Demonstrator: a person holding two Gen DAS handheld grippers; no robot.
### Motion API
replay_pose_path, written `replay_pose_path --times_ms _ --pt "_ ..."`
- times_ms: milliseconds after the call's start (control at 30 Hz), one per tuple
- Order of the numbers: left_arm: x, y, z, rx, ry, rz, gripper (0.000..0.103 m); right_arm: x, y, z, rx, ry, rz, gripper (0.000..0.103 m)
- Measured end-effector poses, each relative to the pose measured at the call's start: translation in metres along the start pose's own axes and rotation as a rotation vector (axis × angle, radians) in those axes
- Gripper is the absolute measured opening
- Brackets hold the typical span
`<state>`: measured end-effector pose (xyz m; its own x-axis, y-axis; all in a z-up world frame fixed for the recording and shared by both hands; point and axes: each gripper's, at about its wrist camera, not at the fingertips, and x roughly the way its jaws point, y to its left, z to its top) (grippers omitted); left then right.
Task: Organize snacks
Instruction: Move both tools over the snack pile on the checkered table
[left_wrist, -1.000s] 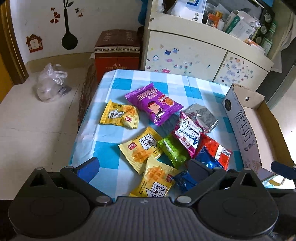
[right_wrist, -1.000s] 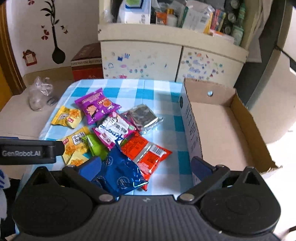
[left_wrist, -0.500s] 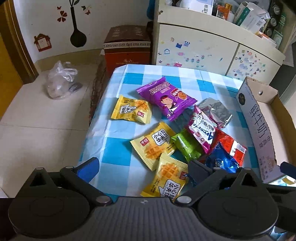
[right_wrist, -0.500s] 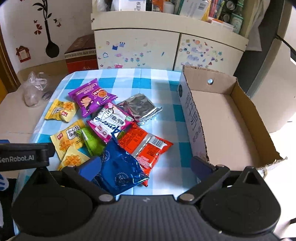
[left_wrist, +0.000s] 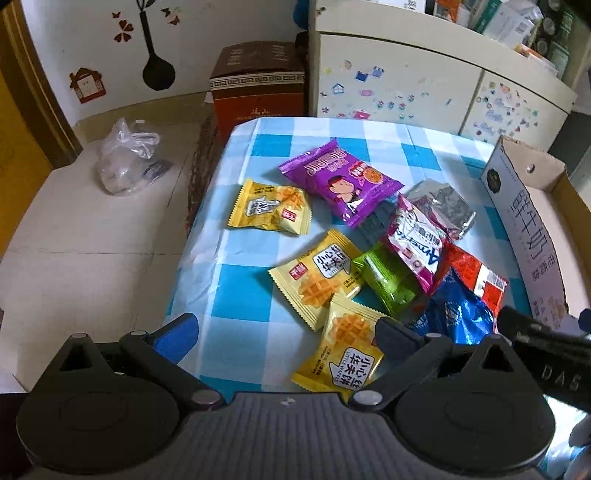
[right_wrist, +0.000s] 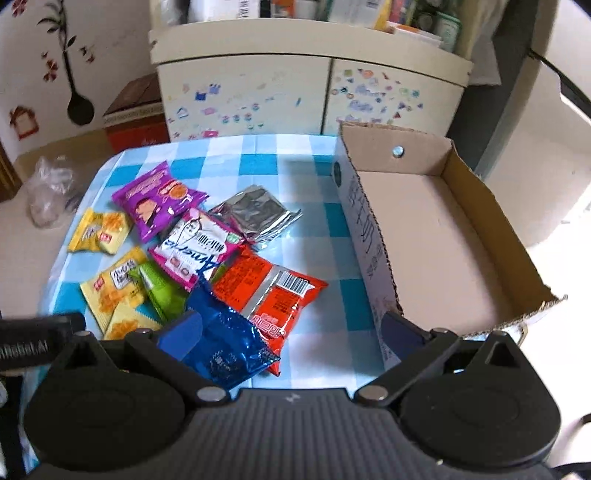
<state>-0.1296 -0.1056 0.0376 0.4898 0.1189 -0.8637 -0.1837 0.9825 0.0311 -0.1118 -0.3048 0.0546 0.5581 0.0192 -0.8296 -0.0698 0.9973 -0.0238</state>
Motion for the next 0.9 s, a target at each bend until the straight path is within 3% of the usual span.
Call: replay_pose_path --times_ms 900 --pt "0.009 -0.003 -0.002 0.017 0.051 0.055 0.102 0.007 0.011 0.001 -0.051 0.027 0.007 0.102"
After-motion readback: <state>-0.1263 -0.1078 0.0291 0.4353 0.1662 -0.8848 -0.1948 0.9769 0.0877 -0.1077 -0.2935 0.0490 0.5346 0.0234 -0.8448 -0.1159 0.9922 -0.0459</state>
